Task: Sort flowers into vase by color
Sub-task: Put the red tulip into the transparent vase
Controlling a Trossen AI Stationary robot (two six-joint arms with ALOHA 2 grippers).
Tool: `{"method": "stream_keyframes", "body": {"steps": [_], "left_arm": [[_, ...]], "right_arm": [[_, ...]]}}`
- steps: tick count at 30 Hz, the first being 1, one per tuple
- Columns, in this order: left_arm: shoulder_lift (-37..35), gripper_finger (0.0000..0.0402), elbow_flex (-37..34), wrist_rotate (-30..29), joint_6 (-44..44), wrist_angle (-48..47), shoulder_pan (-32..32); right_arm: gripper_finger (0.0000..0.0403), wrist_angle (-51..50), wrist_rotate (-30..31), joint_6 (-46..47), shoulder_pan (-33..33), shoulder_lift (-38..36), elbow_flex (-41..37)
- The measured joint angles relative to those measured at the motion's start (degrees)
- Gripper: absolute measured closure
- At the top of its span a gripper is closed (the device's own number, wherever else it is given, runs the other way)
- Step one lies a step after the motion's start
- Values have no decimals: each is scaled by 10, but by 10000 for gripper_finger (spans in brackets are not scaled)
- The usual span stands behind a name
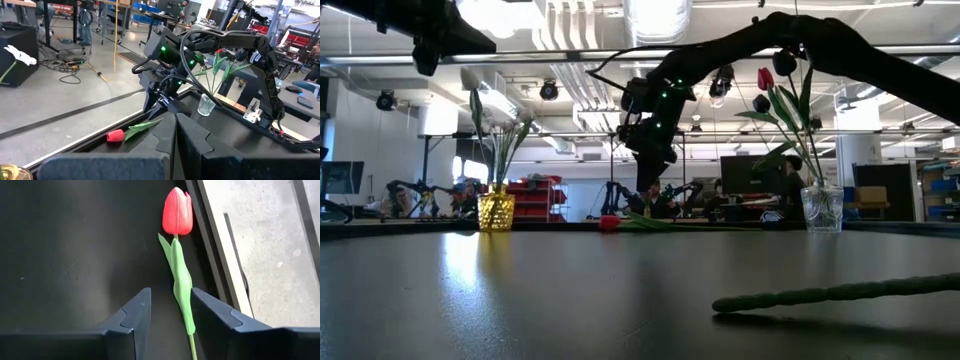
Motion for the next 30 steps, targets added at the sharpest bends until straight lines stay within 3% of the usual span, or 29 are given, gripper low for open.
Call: {"method": "stream_keyframes", "body": {"steps": [17,26,30], "left_arm": [[12,402,0,0,0,0,0],[13,402,0,0,0,0,0],[13,402,0,0,0,0,0]], "right_arm": [[262,-41,5,70,12,-36,31],[266,-7,9,72,24,-67,31],[266,15,-18,73,24,-61,31]]}}
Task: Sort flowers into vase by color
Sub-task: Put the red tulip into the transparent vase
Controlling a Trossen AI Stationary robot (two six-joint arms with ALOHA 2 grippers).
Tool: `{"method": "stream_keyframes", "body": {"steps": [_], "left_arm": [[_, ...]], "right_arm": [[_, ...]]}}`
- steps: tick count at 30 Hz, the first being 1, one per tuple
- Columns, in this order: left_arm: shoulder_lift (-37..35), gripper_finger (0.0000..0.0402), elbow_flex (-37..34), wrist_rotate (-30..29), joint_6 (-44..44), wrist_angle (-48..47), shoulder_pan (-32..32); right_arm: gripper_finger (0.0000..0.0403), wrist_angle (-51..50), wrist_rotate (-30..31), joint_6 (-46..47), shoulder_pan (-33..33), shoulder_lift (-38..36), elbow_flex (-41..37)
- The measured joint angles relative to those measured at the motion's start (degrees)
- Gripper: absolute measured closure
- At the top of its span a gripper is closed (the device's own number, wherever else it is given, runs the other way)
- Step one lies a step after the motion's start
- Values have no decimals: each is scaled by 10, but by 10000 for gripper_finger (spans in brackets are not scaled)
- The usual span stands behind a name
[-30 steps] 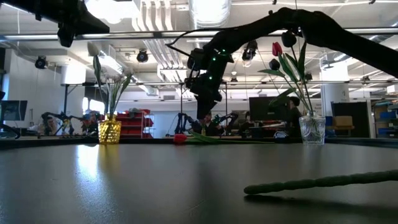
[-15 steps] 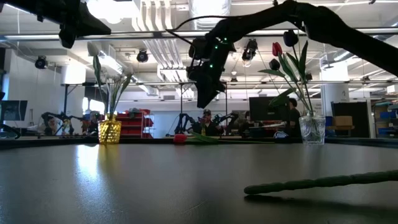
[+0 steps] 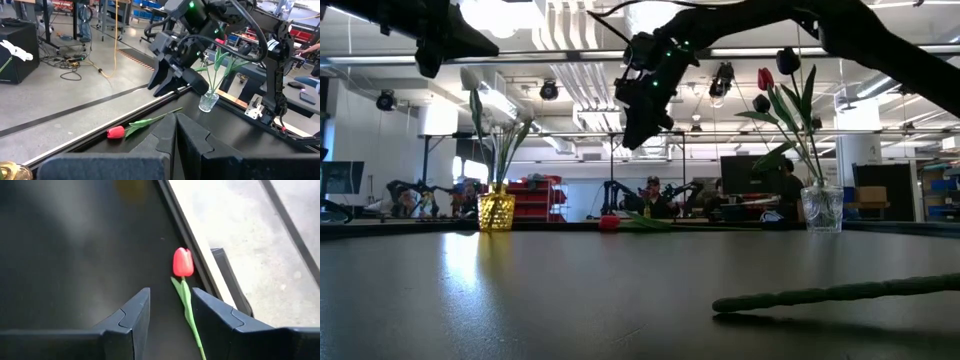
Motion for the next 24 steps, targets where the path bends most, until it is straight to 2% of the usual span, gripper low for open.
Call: {"method": "stream_keyframes", "body": {"steps": [24], "left_arm": [[0,402,0,6,-2,0,-1]], "right_arm": [[272,2,2,-42,-40,109,-1]]}}
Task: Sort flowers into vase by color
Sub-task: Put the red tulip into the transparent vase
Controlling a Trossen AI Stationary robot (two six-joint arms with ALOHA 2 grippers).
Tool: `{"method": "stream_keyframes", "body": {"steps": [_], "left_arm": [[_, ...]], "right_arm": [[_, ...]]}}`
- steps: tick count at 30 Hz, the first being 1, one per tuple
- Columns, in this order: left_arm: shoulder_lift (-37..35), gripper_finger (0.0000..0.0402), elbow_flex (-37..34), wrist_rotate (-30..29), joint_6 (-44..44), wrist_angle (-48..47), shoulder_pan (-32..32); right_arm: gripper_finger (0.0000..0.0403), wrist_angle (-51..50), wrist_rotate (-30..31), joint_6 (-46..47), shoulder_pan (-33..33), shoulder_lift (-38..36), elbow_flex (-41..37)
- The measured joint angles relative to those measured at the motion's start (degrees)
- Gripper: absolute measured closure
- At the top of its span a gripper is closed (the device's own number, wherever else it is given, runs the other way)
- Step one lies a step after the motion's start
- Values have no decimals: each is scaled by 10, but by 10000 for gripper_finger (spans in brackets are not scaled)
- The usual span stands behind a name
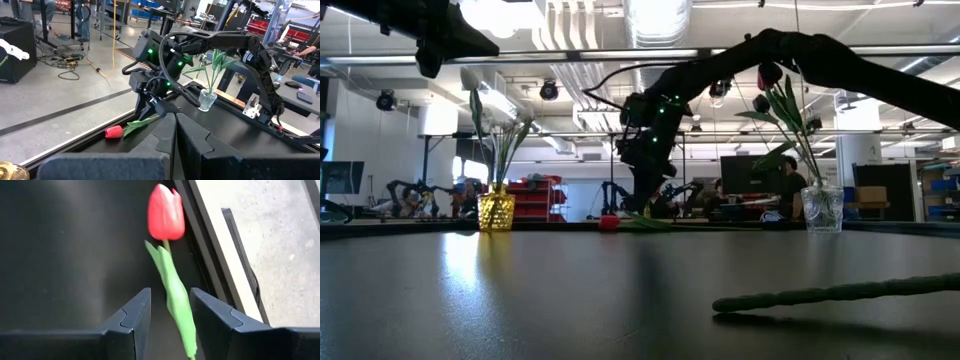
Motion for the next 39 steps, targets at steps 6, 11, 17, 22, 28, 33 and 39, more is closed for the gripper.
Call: {"method": "stream_keyframes", "body": {"steps": [6,11,17,22,28,33,39], "left_arm": [[2,402,0,0,0,0,0],[4,402,0,0,0,0,0],[5,402,0,0,0,0,0],[5,402,0,3,0,0,0],[6,402,0,5,0,0,0],[6,402,0,5,0,0,0],[6,402,0,5,0,0,0]], "right_arm": [[279,-1,-1,-8,-9,20,0],[286,0,-5,-12,-10,33,0],[297,-1,-5,-15,-12,44,0],[311,-3,-7,-14,-13,53,0],[335,-2,-16,-14,-13,57,0],[371,-2,-16,-13,-13,56,0],[389,-4,-17,-3,-10,40,-1]]}}
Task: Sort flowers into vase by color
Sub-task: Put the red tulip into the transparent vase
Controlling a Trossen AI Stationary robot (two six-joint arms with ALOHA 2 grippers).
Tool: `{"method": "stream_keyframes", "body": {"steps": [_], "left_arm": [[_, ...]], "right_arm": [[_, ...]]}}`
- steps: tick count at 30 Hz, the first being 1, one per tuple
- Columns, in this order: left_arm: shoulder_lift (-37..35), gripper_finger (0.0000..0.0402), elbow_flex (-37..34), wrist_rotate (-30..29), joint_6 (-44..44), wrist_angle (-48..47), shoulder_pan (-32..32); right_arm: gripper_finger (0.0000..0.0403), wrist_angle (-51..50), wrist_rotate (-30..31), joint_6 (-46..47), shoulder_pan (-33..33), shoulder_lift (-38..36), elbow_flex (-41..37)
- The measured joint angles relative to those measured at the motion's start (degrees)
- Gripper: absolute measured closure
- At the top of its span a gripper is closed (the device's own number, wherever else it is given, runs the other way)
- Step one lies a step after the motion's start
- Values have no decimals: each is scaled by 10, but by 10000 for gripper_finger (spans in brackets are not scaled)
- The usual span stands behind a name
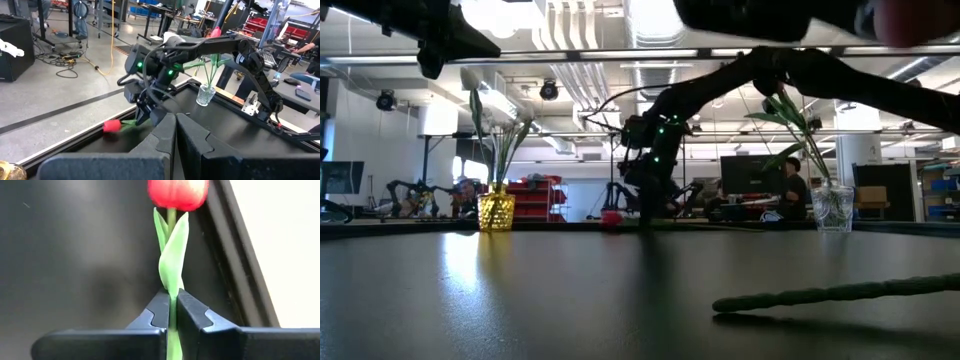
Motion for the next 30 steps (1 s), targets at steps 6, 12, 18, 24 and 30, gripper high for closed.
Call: {"method": "stream_keyframes", "body": {"steps": [6,12,18,24,30], "left_arm": [[0,402,0,0,0,0,0],[0,402,0,0,2,0,0],[0,402,0,0,5,0,0],[0,402,0,0,7,0,0],[0,402,0,0,7,0,0]], "right_arm": [[389,4,-3,11,6,-36,0],[390,26,-4,30,20,-92,1],[390,68,-3,49,39,-161,1],[390,112,-4,58,52,-232,2],[390,141,-3,71,52,-283,2]]}}
